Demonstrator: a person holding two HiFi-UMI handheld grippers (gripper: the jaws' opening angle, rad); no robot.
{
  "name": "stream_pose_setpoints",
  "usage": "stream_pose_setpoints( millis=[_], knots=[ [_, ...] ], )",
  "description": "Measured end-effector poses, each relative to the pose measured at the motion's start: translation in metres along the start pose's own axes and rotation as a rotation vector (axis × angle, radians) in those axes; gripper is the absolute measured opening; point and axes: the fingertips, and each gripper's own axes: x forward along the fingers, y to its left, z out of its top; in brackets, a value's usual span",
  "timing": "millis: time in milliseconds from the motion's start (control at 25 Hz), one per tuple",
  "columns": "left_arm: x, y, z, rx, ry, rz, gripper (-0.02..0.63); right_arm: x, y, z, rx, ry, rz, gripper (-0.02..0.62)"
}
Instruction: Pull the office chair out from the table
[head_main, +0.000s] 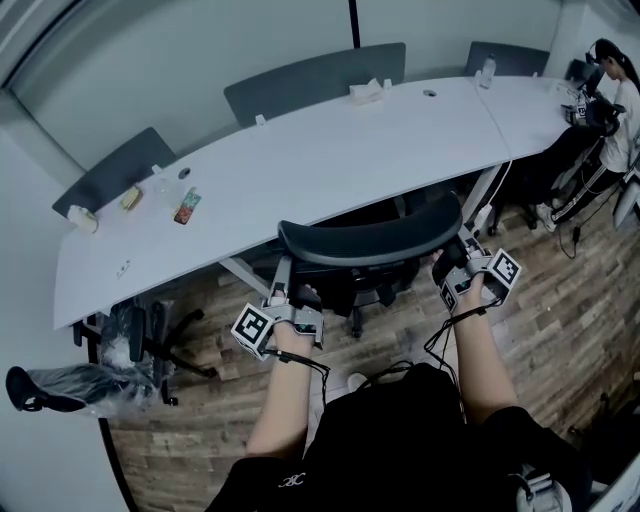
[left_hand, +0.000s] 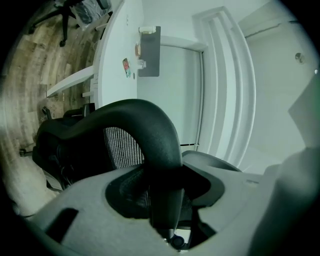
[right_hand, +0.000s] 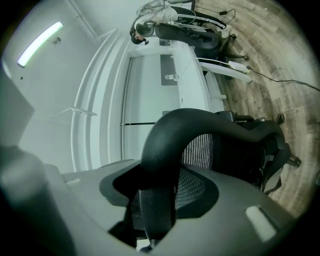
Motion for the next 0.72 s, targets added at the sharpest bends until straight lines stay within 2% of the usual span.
stream_pose_setpoints(
  millis=[240, 400, 720],
  knots=[
    [-0.025, 0.0, -0.013, -0.002, -0.045, 0.003, 0.198, -0.023, 0.0, -0.003, -0.017, 0.06, -0.001, 0.206],
    [-0.031, 0.001, -0.019, -0.007, -0.051, 0.025, 0.198, -0.024, -0.002, 0.002, -0.012, 0.059, -0.025, 0.206],
    [-0.067, 0.0, -0.061, 0.015, -0.057, 0.018, 0.198, -0.07, 0.001, 0.013, -0.009, 0.111, -0.027, 0.204]
  ],
)
